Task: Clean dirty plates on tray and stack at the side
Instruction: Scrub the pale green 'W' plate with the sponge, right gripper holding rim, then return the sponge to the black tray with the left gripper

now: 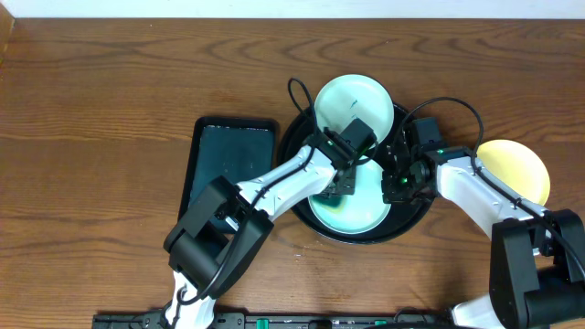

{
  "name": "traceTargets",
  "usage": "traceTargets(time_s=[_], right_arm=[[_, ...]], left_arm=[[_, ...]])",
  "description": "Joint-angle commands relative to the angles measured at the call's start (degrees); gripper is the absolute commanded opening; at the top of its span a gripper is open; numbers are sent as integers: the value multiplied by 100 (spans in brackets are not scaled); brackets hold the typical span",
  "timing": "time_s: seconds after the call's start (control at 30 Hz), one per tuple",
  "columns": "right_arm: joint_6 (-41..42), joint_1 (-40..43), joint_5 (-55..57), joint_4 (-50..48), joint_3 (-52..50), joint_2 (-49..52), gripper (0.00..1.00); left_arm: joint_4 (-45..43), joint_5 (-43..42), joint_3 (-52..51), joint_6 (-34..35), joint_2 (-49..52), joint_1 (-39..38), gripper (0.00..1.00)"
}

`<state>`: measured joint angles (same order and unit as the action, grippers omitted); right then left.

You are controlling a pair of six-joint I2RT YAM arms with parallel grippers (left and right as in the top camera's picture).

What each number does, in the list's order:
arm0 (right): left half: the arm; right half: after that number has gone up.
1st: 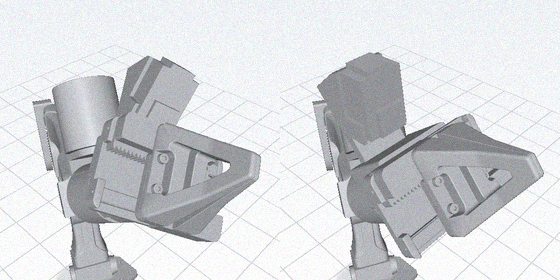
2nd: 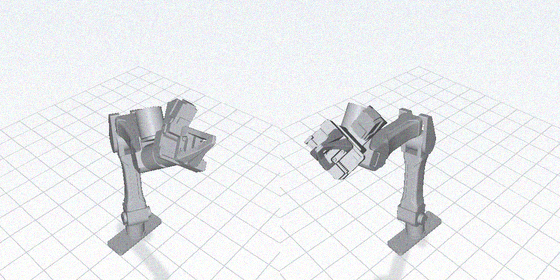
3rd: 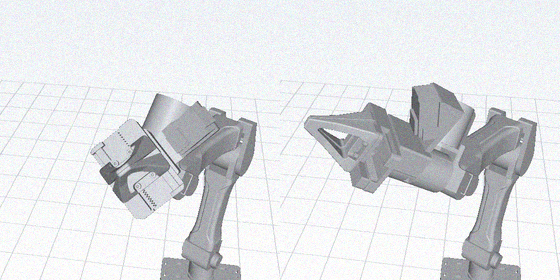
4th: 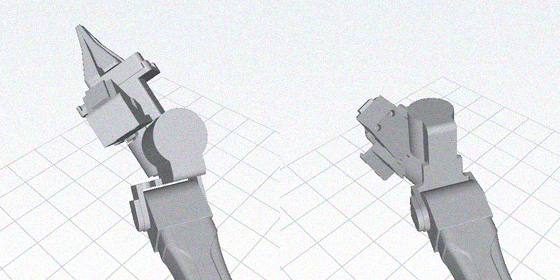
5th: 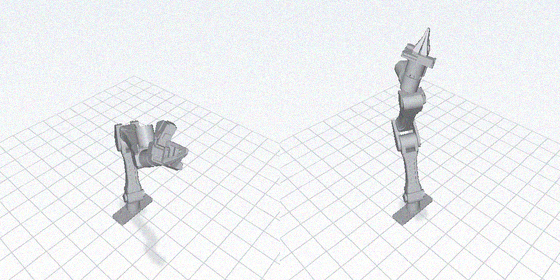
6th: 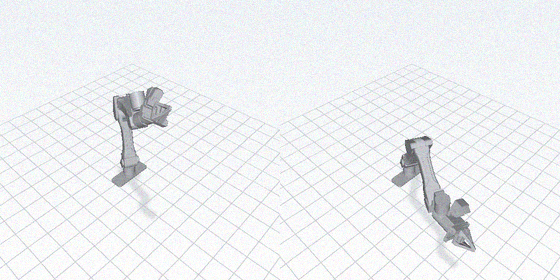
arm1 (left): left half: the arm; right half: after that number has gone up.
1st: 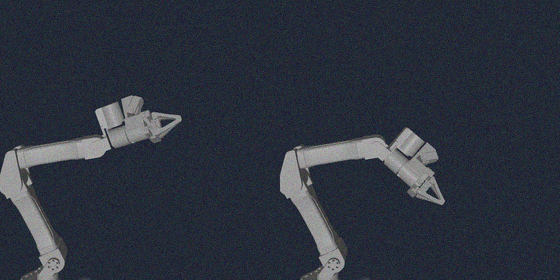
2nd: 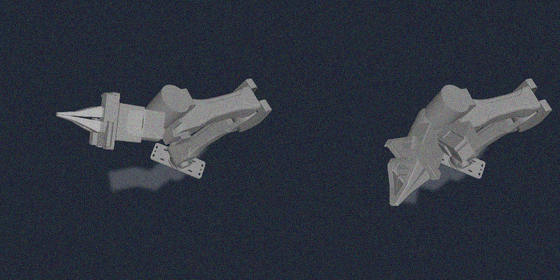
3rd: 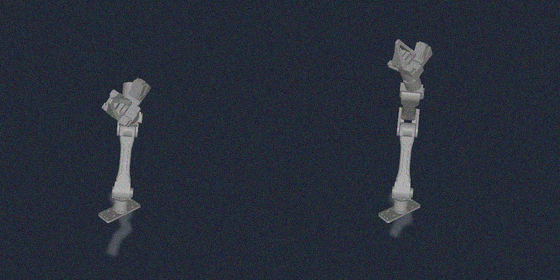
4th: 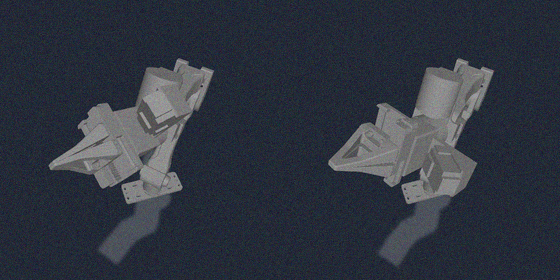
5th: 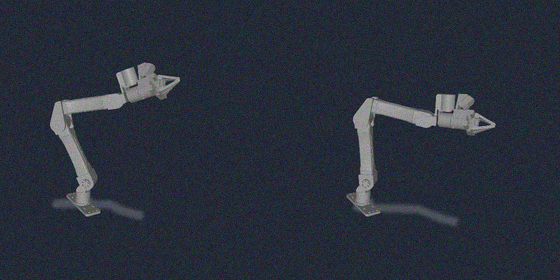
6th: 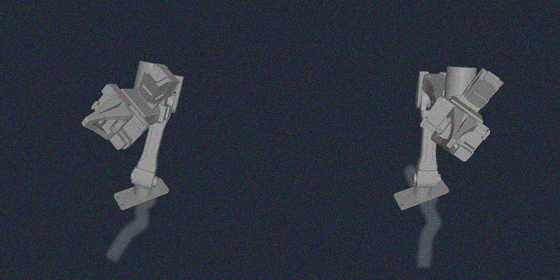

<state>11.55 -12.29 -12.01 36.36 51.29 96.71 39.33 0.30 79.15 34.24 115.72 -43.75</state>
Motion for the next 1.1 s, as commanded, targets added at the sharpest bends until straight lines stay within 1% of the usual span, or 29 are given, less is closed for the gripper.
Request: traceTargets(time_s=[0.0, 0.13, 0.23, 0.37, 0.47, 0.53, 0.7, 0.83, 0.87, 1.03, 1.07], right_arm=[[-111, -13, 365, 33, -46, 70, 1], [-111, -13, 363, 33, -46, 70, 1], [-111, -13, 363, 55, -39, 46, 1], [-133, -13, 520, 96, -37, -227, 1], [-133, -13, 813, 179, -37, -584, 1], [-136, -13, 964, 243, -37, -848, 1], [-229, -66, 1241, 271, -37, -1547, 1], [-286, -341, 1845, 240, -28, -2065, 1], [-286, -435, 2035, 214, -28, -2175, 1], [-337, -881, 2734, -7, -26, -2603, 1], [-413, -968, 2791, -57, -26, -2664, 1]], left_arm=[[608, 1700, -144, -118, 407, 297, 7], [1075, 1670, 240, -96, 332, 297, 7], [1283, 1674, 437, -98, 55, 310, 8], [1373, 1641, 446, -98, -664, 444, 8], [1377, 1307, 446, -142, -1340, 684, 8], [1399, 1084, 444, -313, -1759, 927, 8], [1700, 935, 402, -520, -2461, 1779, 8], [1720, -98, 118, -1215, -2610, 2758, 9], [1703, -343, 7, -1373, -2599, 2988, 11], [1346, -1261, -717, -2048, -2592, 3834, 17], [1252, -1364, -850, -2122, -2592, 3930, 24]])
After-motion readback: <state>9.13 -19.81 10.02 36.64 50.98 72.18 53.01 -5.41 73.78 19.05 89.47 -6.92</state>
